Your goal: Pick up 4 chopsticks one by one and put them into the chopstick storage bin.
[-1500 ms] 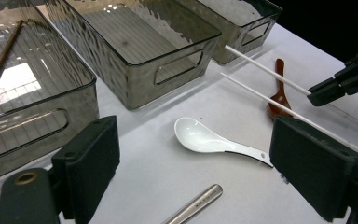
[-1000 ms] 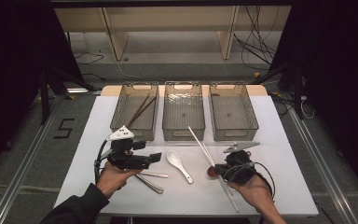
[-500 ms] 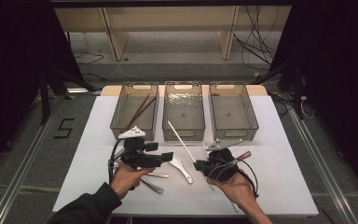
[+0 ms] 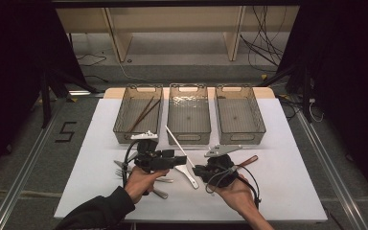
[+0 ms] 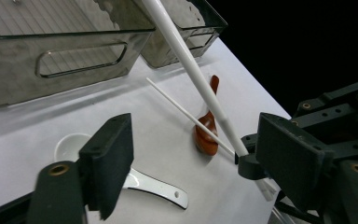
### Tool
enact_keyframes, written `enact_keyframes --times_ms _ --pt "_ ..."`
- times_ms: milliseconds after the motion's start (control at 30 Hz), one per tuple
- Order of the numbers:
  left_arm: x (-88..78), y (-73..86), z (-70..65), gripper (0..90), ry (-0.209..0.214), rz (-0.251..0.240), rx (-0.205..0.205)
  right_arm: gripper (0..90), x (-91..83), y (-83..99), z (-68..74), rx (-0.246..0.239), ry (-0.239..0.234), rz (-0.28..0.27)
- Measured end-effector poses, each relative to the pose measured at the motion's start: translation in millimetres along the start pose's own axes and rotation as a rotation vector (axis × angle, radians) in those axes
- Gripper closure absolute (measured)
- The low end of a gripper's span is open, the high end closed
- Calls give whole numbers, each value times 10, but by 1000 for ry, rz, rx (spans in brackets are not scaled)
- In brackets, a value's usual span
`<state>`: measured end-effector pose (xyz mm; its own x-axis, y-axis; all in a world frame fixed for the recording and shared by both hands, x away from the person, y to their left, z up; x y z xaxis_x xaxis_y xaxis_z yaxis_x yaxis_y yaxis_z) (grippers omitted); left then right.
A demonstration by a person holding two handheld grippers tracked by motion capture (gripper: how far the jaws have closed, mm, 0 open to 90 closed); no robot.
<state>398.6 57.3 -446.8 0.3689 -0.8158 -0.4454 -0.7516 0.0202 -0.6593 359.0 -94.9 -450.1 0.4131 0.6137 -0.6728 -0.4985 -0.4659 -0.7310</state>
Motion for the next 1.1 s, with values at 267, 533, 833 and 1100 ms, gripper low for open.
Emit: enact_keyframes --times_ms 267,533,833,1100 --pt "55 39 -73 373 54 14 -9 851 21 -17 45 -5 -10 -15" --pt "60 41 -81 490 105 25 -22 851 41 -20 85 -14 -23 -30" --pt "51 39 -93 629 140 28 -26 850 38 -25 100 -18 -34 -45" --pt "46 35 -91 741 158 24 -39 850 35 -29 109 -19 -48 -60"
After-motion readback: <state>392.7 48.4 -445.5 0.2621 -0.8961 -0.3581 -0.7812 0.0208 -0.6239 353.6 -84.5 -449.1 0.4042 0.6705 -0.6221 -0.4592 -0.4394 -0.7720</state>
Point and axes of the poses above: each handheld gripper's, and its own axes: x roughly forward along the jaws, y roughly out of its underside, z roughly to its left, the point moved 6 cm from there along x, roughly forward along the jaws, and after that the axes turned 5 degrees about -x, right-handed, at the moved point
